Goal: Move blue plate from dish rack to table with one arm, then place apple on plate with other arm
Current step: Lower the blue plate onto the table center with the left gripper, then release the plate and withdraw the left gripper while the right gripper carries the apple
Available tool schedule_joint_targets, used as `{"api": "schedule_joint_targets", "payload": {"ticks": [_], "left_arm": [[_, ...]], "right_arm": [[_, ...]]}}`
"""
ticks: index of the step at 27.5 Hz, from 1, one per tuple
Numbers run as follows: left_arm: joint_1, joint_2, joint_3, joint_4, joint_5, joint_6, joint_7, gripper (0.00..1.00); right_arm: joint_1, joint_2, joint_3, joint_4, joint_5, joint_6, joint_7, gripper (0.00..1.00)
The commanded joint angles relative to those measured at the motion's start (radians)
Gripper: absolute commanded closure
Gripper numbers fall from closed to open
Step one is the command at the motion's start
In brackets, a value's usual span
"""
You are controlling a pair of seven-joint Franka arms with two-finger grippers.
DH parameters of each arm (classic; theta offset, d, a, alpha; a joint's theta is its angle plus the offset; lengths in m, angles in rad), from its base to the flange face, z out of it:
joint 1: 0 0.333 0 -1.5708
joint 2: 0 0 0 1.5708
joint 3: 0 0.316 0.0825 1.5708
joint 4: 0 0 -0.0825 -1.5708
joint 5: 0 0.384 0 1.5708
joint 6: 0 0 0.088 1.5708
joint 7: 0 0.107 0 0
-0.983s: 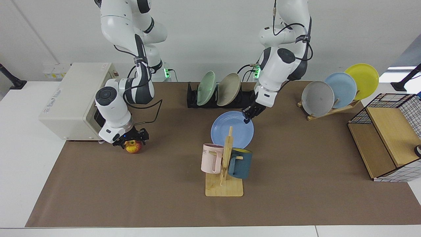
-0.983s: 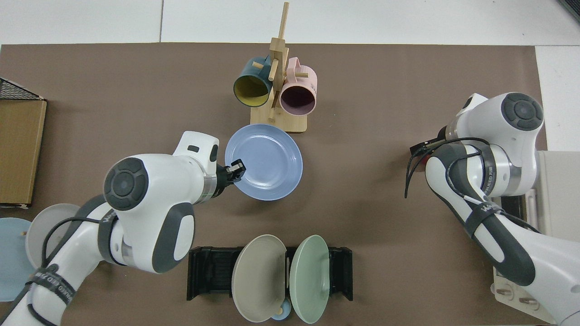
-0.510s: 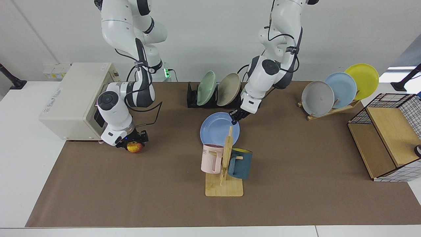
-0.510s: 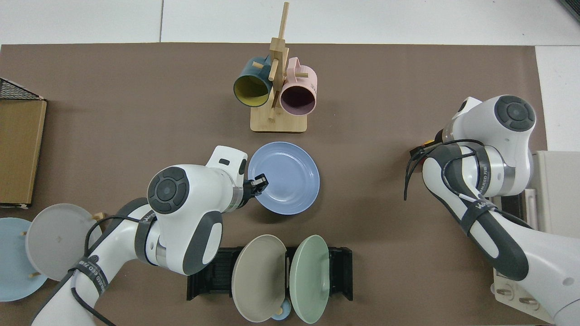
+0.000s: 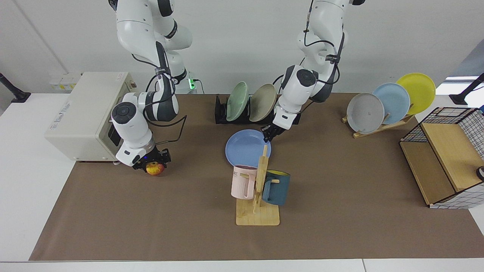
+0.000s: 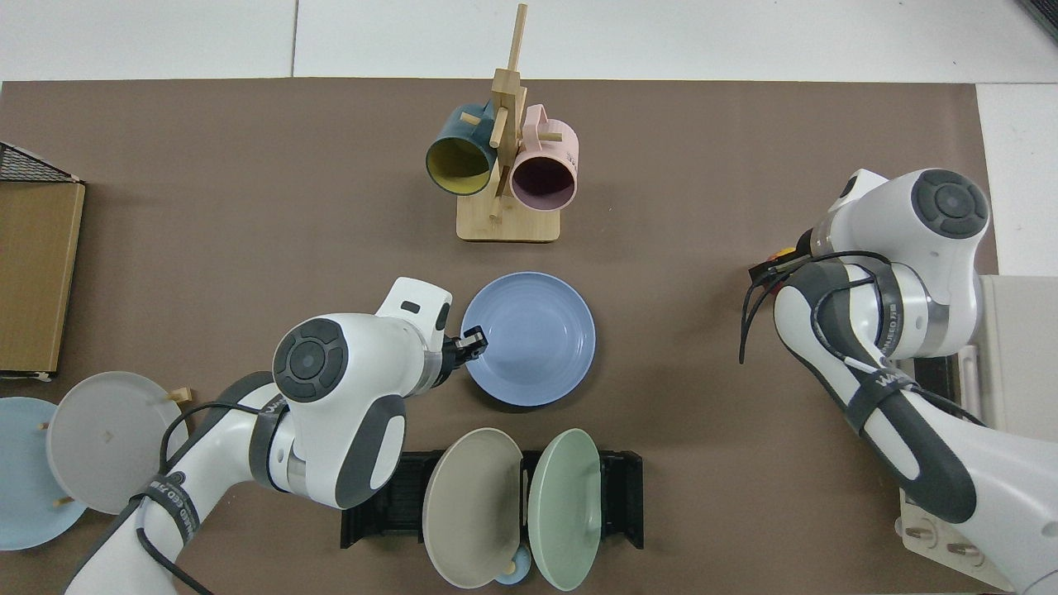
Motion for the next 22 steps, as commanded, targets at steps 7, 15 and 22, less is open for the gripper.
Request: {"api": "schedule_joint_targets", "payload": {"ticks": [7,15,22], "left_arm": [[0.055,-0.029,0.050,0.138,0.188,-0.237,0.049,0.00],[0.146,-0.064,0.056,0.339,0.267,-0.605,0.175,0.00],[0.135,-0.069,0.177,0.504,0.265,-0.848,0.368,0.00]], "right_arm": [[0.001,-0.139,0.006,0.075,0.015,-0.181,-0.022,0.81],[0.055,-0.154,0.006,0.114,0.098,-0.256,0.062,0.81],[0.191,-0.157,0.003,0.115,0.080,-0.245,0.263,0.81]]}}
